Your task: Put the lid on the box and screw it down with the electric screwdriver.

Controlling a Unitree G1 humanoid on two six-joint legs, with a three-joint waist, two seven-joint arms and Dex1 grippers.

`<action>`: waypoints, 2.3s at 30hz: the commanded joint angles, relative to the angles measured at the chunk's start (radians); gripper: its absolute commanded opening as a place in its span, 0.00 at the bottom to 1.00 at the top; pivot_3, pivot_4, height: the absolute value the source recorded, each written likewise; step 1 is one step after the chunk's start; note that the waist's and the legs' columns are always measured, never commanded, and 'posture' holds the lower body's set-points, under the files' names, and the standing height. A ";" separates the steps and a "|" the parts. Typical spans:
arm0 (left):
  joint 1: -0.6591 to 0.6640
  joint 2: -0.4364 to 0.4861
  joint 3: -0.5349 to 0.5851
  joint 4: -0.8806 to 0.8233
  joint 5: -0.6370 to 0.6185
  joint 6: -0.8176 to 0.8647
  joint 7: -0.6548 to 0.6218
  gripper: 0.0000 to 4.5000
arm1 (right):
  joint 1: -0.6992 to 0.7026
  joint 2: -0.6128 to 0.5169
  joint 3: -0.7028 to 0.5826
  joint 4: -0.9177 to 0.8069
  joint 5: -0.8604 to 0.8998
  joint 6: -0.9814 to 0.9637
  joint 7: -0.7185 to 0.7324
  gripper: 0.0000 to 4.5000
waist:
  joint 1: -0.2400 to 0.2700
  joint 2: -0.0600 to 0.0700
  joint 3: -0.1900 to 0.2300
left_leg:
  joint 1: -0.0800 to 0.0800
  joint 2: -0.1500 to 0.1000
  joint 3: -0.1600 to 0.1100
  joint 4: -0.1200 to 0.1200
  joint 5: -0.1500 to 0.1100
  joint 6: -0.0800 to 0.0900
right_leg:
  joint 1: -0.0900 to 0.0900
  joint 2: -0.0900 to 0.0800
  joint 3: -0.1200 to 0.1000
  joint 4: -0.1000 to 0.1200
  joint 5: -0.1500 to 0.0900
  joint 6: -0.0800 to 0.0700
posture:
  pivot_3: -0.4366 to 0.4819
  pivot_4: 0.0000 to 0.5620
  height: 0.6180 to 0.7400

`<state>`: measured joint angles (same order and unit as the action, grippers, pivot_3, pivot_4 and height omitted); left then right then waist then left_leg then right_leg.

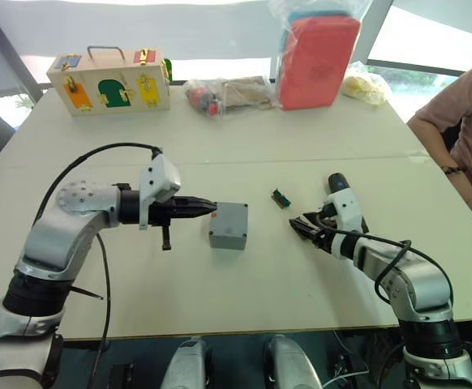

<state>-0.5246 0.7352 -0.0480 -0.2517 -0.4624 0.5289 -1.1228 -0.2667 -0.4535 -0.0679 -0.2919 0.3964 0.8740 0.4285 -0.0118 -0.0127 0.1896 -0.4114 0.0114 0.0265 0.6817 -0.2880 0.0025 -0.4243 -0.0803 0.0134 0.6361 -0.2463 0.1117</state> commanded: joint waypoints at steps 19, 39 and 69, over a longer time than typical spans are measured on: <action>-0.030 -0.001 -0.003 -0.015 -0.005 -0.023 0.003 0.00 | -0.009 -0.004 -0.015 -0.062 0.019 -0.009 -0.001 0.36 | 0.000 0.000 0.000 | 0.000 0.000 0.000 0.000 0.000 0.000 | 0.000 0.000 0.000 0.000 0.000 0.000 | 0.48 0.27 0.92; -0.022 0.017 0.006 0.006 0.002 -0.032 -0.003 0.00 | -0.094 -0.068 -0.090 -0.161 0.079 0.081 0.000 0.01 | 0.000 0.000 0.000 | 0.000 0.000 0.000 0.000 0.000 0.000 | 0.000 0.000 0.000 0.000 0.000 0.000 | 0.48 0.27 0.92; 0.030 0.027 0.017 -0.039 0.001 -0.021 0.047 0.00 | -0.382 0.061 0.199 0.008 0.137 0.180 0.043 0.01 | -0.002 0.000 0.000 | 0.000 0.000 0.000 0.001 0.000 0.000 | -0.001 0.000 0.000 0.002 0.000 0.000 | 0.48 0.27 0.92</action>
<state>-0.4941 0.7537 -0.0581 -0.2569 -0.4471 0.5119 -1.0796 -0.6364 -0.3858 0.1327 -0.2698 0.5418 1.0789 0.4593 -0.0140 -0.0127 0.1896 -0.4111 0.0110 0.0266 0.6823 -0.2880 0.0026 -0.4248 -0.0807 0.0137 0.6379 -0.2465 0.1115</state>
